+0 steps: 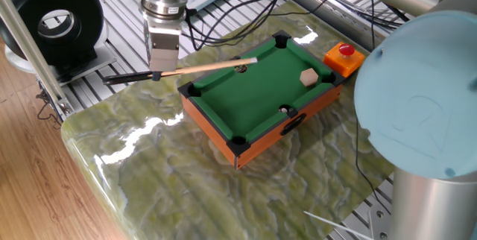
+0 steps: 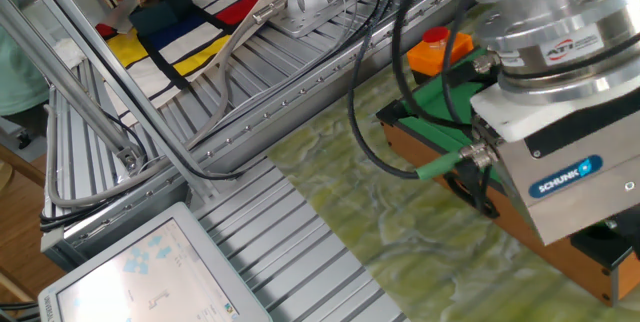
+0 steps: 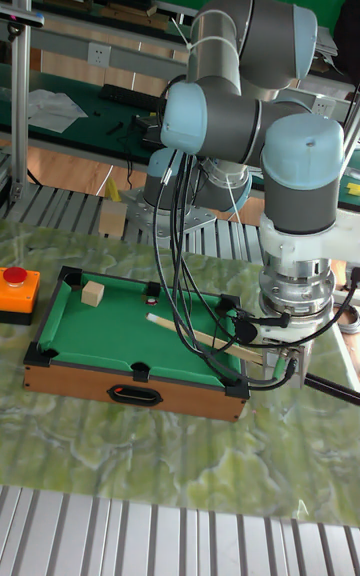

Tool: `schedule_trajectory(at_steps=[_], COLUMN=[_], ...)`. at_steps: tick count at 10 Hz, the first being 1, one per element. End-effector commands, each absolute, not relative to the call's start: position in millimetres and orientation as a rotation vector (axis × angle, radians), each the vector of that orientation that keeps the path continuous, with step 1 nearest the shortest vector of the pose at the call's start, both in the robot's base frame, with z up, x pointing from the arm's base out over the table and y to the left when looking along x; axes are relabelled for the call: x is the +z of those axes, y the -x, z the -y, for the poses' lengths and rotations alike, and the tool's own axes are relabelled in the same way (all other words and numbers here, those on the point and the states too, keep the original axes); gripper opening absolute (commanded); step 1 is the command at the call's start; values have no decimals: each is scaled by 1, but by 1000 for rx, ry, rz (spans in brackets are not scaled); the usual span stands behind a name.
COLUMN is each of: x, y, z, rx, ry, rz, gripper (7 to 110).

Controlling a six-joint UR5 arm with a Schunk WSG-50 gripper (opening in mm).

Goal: Hit the pool ball

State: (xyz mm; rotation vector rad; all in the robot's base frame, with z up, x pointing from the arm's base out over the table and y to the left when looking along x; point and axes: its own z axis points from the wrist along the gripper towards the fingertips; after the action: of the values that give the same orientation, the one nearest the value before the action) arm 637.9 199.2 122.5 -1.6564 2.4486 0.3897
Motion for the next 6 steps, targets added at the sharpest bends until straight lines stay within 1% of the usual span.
schedule_trajectory(at_steps=[1, 2, 3, 4, 6], x=[118, 120, 125, 128, 123], y=[-636, -636, -629, -627, -619], z=[-176, -182, -201, -209, -192], rx=[276, 307, 421, 471, 421], ry=[1786, 1768, 1757, 1748, 1768], rz=[-2440, -2433, -2393, -2372, -2456], gripper=[7, 7, 7, 7, 7])
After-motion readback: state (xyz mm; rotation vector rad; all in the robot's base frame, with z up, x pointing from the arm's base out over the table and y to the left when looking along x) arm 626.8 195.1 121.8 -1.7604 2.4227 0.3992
